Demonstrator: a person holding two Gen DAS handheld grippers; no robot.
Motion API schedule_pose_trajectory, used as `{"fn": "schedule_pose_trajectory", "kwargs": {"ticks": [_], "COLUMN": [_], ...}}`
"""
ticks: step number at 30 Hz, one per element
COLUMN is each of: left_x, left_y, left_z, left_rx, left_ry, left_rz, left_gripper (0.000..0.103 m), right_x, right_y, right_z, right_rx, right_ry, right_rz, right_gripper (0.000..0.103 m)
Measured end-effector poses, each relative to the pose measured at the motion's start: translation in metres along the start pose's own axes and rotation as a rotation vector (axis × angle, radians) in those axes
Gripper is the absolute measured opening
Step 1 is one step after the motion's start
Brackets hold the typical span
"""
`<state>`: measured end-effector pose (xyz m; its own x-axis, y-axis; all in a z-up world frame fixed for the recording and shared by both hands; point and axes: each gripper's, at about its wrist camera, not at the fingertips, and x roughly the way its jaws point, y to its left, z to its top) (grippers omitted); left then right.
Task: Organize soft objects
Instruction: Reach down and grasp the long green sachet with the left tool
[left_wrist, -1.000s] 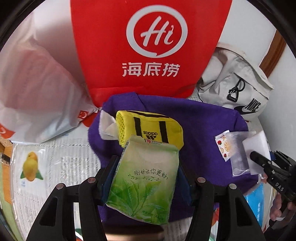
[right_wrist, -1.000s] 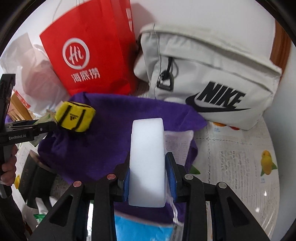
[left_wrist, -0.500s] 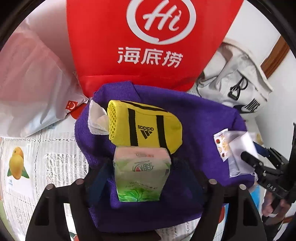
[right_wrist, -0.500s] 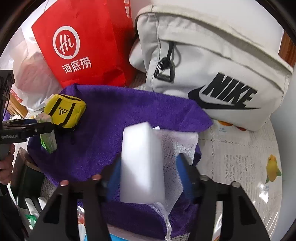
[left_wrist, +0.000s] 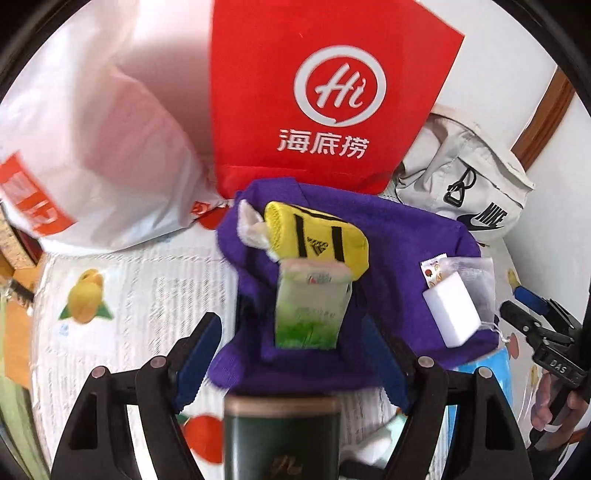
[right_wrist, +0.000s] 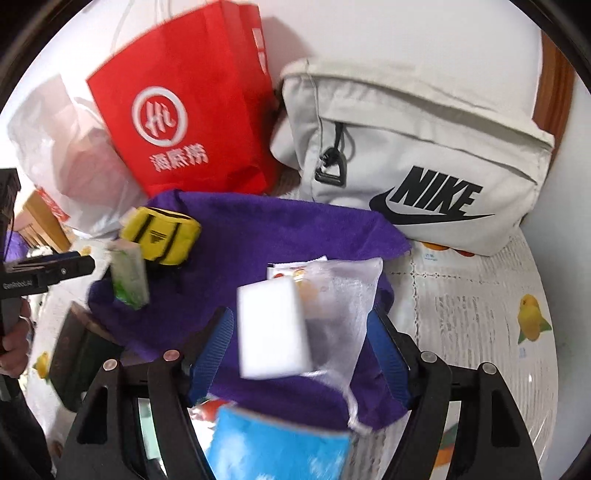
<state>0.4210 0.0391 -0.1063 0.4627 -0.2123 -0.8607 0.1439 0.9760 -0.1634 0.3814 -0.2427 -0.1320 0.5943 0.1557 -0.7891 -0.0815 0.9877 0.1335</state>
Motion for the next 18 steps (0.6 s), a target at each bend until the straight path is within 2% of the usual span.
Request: {"fn": "schedule_pose_trajectory", "kwargs": {"ticks": [4,7,11,18], "left_x": [-0.025,-0.041,-0.065,-0.078], "left_y": [0.013,0.015,0.010,-0.018], "left_z": [-0.020,-0.039,-0.068,-0.126], "left_rx": [-0.062,-0.072,-0.061,0.029], "left_ry": [-0.003,0.002,-0.038,-0.018], "left_rz": [-0.014,-0.039,-0.033,-0.019], "left_gripper": [0.077,0.077,0.077,0.077], "right_x": [-0.031,-0.052,-0.075,-0.106], "right_y": [0.014,0.027,0.042,0.059], "right_z": [-0.012,-0.026,-0.048,-0.098], "right_rx": [0.000,-0.005,-0.014,-0.011], "right_ry": [-0.034,-0.054,-0.057,-0.057], "right_rz": [0.013,0.035,0.060,0.076], "right_gripper": [0.074,0.074,0.074,0.074]}}
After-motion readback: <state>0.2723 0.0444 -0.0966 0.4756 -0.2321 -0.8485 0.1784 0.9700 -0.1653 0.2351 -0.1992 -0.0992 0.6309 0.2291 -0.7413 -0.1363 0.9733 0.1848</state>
